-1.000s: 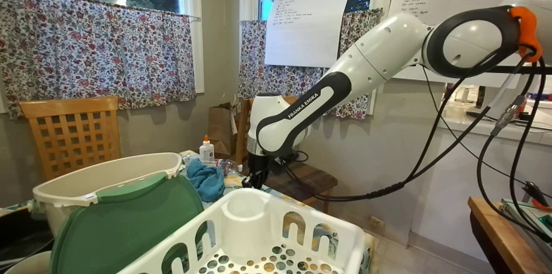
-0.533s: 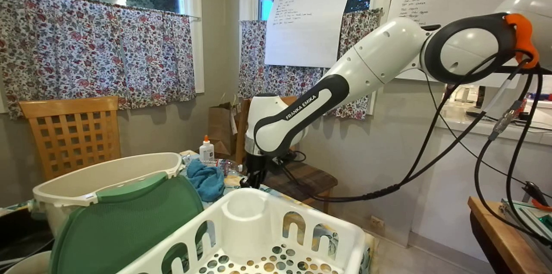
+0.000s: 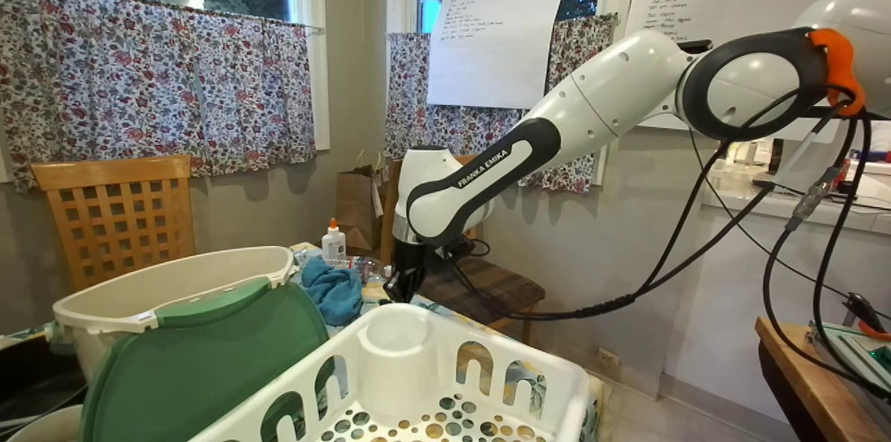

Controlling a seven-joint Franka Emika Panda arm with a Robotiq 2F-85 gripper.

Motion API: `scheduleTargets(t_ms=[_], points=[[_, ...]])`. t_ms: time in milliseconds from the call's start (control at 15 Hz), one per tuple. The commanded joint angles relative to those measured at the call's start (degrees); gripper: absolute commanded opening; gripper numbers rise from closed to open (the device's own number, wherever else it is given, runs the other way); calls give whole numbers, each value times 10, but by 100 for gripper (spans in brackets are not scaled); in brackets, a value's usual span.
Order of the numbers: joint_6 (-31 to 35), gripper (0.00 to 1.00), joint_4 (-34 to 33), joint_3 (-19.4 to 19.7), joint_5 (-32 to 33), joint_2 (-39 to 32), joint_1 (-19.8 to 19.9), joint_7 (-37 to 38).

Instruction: Move the spoons to the table, then put the fork on the plate rack

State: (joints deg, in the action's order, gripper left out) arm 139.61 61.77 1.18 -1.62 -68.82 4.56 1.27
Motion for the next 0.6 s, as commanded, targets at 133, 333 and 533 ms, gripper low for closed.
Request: scheduleTargets(t_ms=[133,333,533], points=[[-15,1,-48,-15,-44,-5,17,41],[-18,1,-66,-22,-67,-3,22,64],[-16,1,-91,-19,-82,-7,20,95]])
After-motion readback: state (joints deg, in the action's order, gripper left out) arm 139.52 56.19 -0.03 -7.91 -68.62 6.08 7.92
